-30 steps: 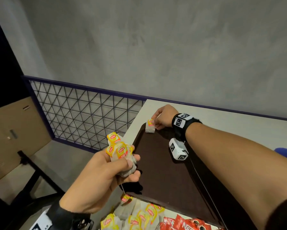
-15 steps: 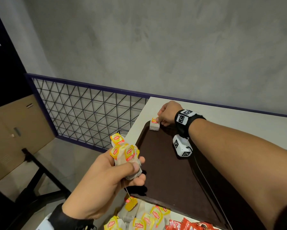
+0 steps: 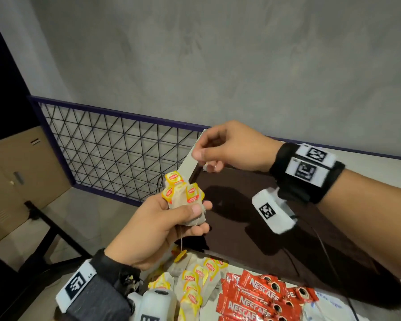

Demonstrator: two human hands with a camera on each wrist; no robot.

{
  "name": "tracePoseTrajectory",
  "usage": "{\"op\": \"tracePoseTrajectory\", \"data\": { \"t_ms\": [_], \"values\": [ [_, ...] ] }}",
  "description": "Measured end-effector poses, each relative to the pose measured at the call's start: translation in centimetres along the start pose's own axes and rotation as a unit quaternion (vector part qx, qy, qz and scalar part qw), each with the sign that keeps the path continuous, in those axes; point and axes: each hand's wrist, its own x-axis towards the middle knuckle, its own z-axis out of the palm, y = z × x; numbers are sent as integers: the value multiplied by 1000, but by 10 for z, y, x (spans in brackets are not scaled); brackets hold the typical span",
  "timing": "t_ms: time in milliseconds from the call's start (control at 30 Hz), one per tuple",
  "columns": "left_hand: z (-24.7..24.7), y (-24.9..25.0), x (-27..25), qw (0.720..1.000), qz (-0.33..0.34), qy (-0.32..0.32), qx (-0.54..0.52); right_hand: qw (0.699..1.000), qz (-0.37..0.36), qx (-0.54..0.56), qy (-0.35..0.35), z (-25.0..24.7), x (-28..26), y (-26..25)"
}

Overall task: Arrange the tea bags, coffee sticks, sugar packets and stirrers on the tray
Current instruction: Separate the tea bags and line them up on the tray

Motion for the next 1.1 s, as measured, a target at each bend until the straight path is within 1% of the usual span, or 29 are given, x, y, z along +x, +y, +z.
{"op": "tracePoseTrajectory", "data": {
  "t_ms": [100,167,233,433,567,700,800,933,1100],
  "values": [
    [2,-1,-4,999,-27,-38,-4,997,-41,-6,-61,8,-37,-21],
    [3,0,-5,998,-36,-58,-15,996,-60,-16,-70,12,-53,-27],
    [3,3,-7,997,-34,-65,-20,996,-63,-7,-59,12,-62,-29],
    [2,4,-9,998,-26,-50,-20,999,-33,-19,-30,20,-64,-20],
    [4,3,-9,998,-24,-47,-23,999,-21,-47,-13,23,-60,-16],
    [4,5,-5,998,-21,-10,-52,998,9,-57,4,17,-58,-13],
    [-1,4,-4,997,-16,-1,-78,999,21,-33,21,14,-58,-12],
    [-2,1,-3,999,-9,-8,-39,999,36,19,22,13,-59,-14],
    [0,-1,0,1000,-2,22,-22,997,27,75,17,10,-59,-16]
  ]
}}
